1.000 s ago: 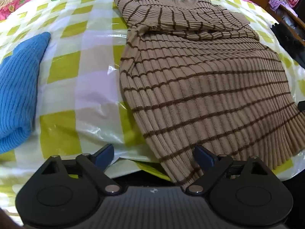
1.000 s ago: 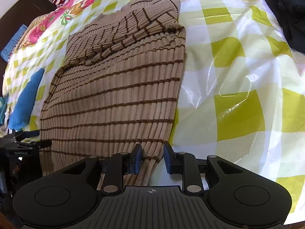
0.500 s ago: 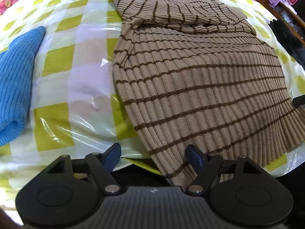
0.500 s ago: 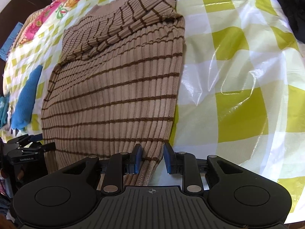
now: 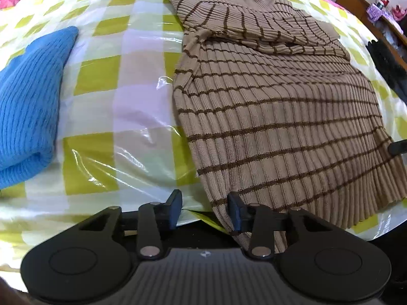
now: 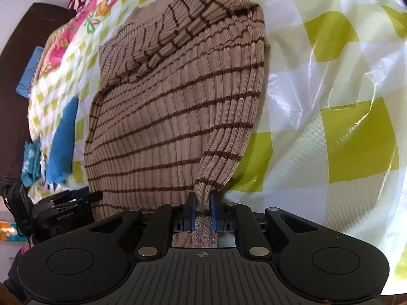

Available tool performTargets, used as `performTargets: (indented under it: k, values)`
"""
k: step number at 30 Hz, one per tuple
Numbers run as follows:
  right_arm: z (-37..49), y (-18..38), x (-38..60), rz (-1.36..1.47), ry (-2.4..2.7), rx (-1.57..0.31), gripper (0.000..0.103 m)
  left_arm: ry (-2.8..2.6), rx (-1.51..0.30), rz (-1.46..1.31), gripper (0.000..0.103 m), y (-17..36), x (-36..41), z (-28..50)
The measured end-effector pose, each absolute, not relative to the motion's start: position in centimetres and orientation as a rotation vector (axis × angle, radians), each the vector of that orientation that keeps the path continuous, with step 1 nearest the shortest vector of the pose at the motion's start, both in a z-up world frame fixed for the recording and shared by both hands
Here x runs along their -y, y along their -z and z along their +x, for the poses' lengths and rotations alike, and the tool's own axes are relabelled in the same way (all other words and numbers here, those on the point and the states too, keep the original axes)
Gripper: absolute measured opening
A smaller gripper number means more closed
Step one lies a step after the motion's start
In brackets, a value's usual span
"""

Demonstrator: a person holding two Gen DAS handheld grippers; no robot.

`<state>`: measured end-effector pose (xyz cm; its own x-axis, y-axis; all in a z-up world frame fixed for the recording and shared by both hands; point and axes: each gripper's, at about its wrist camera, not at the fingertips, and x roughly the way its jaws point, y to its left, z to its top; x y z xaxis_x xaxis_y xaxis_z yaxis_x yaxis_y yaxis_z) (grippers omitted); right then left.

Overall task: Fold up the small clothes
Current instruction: 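Grasp the hem with the right tool while the left tool grasps the hem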

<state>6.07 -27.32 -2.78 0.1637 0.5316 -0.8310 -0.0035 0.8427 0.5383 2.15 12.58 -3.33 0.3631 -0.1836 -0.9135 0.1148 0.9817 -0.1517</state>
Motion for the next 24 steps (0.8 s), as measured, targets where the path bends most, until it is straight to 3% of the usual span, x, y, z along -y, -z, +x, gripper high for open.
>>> performTargets:
  k: [15,16,17,18,24]
  values:
    - [5.3,4.0,26.2,0.455,-0.421,-1.379,0.016,0.267,-1.280,-0.042,0.049,4.9,-9.8,2.3]
    - [5.3,4.2,26.1,0.461,-0.420,-1.377,0.016,0.265,-1.285,-0.057,0.041,4.9,-9.9,2.4]
    - [5.3,4.3,26.0,0.465,-0.414,-1.371,0.014,0.269,-1.289,-0.083,0.023,4.9,-10.1,2.5]
    - [5.3,4.3,26.1,0.477,-0.411,-1.363,0.012,0.278,-1.292,-0.123,0.019,4.8,-10.4,2.5]
    - [3.8,0.6,29.0,0.694,-0.444,-1.157,0.009,0.329,-1.153,-0.387,0.019,1.9,-12.8,1.9]
